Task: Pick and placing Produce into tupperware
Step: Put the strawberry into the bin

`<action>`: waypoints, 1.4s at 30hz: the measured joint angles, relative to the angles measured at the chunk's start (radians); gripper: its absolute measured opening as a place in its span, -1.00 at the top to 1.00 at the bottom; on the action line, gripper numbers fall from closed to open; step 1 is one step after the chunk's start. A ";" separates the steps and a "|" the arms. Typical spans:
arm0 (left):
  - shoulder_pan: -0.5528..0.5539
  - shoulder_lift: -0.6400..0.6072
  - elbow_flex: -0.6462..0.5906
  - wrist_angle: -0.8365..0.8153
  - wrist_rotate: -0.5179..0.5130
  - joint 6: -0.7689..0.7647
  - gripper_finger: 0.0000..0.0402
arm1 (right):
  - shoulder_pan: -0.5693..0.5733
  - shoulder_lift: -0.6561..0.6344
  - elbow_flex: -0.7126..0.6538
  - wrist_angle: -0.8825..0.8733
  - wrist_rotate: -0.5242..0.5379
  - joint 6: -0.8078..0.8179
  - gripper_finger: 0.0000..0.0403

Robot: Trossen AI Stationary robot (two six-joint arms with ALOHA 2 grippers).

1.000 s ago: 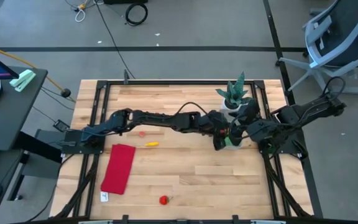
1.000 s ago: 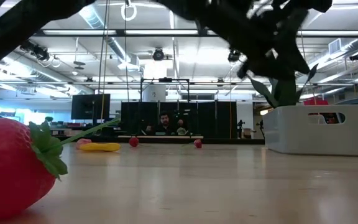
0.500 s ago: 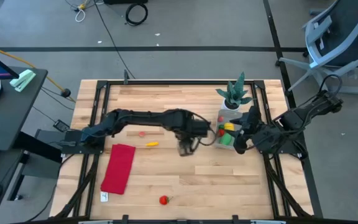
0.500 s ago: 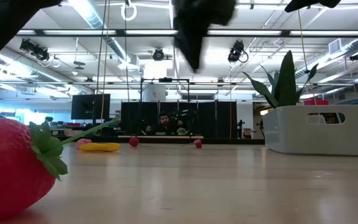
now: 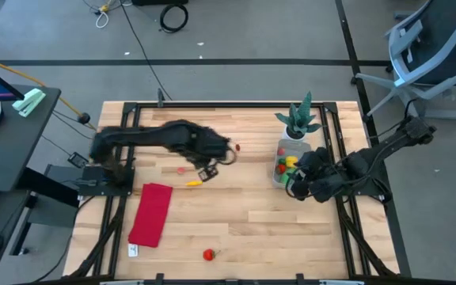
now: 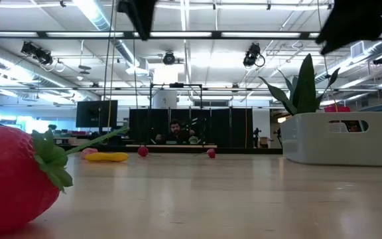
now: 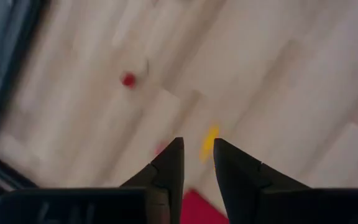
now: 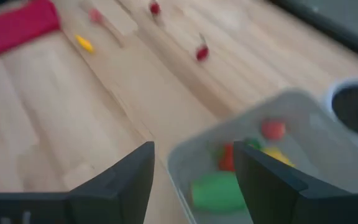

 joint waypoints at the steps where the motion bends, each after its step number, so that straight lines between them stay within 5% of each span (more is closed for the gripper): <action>1: -0.017 -0.043 -0.051 0.036 0.030 -0.039 0.55 | 0.009 0.000 -0.027 0.001 0.000 0.032 -0.11; 6: -0.156 -0.173 -0.350 0.285 0.219 -0.094 0.57 | 0.066 0.001 -0.161 0.052 -0.001 0.189 -0.11; 14: -0.398 -0.137 -0.640 0.815 0.249 -0.086 0.41 | 0.158 0.000 -0.167 0.188 0.079 0.204 -0.11; 21: -0.471 -0.056 -0.646 0.991 0.225 -0.086 0.23 | 0.210 0.000 -0.134 0.424 0.242 0.004 -0.11; 42: -0.507 0.125 -0.644 1.246 0.229 -0.257 0.18 | 0.212 0.078 -0.134 0.499 0.241 -0.067 -0.11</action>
